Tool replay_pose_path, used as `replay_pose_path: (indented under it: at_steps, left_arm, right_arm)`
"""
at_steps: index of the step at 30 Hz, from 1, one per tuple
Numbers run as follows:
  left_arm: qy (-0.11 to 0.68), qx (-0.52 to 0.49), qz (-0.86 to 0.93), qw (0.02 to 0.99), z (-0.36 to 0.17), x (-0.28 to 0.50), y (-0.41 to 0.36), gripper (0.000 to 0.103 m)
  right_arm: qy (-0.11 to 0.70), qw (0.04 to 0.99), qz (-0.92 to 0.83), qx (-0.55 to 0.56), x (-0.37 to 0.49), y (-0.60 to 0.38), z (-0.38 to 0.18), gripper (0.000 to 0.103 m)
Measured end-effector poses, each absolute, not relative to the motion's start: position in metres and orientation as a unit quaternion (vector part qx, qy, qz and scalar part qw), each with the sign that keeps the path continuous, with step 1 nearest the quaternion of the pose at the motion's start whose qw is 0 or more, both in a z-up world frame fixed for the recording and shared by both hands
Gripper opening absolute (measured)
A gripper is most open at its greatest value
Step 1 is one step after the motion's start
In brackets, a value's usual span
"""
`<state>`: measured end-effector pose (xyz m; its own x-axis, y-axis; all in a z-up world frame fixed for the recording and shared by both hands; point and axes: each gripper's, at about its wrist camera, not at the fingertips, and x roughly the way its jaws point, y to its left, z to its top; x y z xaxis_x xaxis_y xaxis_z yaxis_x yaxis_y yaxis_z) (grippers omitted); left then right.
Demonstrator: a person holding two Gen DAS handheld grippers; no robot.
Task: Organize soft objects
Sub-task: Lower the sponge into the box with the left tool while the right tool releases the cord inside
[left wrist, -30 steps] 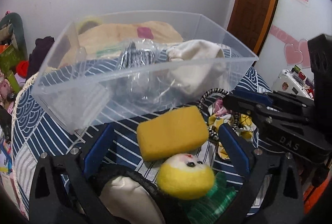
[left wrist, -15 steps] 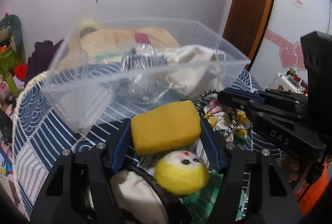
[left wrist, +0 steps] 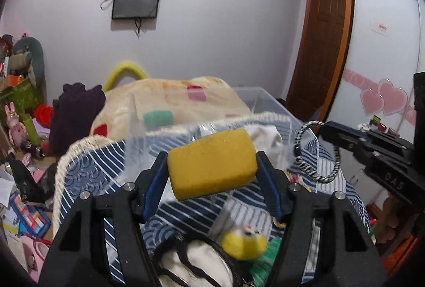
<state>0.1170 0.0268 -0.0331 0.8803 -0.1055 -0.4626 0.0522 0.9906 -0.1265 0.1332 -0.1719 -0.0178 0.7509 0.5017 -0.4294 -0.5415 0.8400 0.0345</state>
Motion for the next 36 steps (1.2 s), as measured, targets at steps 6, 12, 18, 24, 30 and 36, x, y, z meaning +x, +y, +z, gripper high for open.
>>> replay_pose_path:
  at_steps: [6,12,18,24,30,36]
  left_arm:
    - [0.244,-0.053,-0.019,0.968,-0.026,0.143,0.038,0.064]
    - [0.27,-0.043,-0.005,0.962,-0.033,0.179,0.044,0.064]
    - [0.302,-0.049,-0.01,0.952,-0.048,0.204,0.049,0.064]
    - [0.311,-0.025,-0.015,0.95,-0.056,0.209,0.037,0.067]
    - [0.311,-0.026,-0.025,0.95,-0.055,0.203,0.029,0.093]
    - [0.292,-0.026,-0.022,0.956,-0.042,0.187,0.026,0.101]
  right_arm:
    - [0.198,0.943,0.263,-0.05,0.157,-0.155,-0.006,0.007]
    - [0.217,0.94,0.254,-0.064,0.179,-0.132,-0.019,0.007]
    - [0.252,0.93,0.253,-0.087,0.197,-0.117,-0.037,0.007]
    - [0.28,0.918,0.261,-0.099,0.203,-0.115,-0.049,0.007]
    - [0.284,0.915,0.268,-0.1,0.197,-0.125,-0.046,0.015]
    - [0.263,0.924,0.263,-0.09,0.183,-0.14,-0.036,0.044]
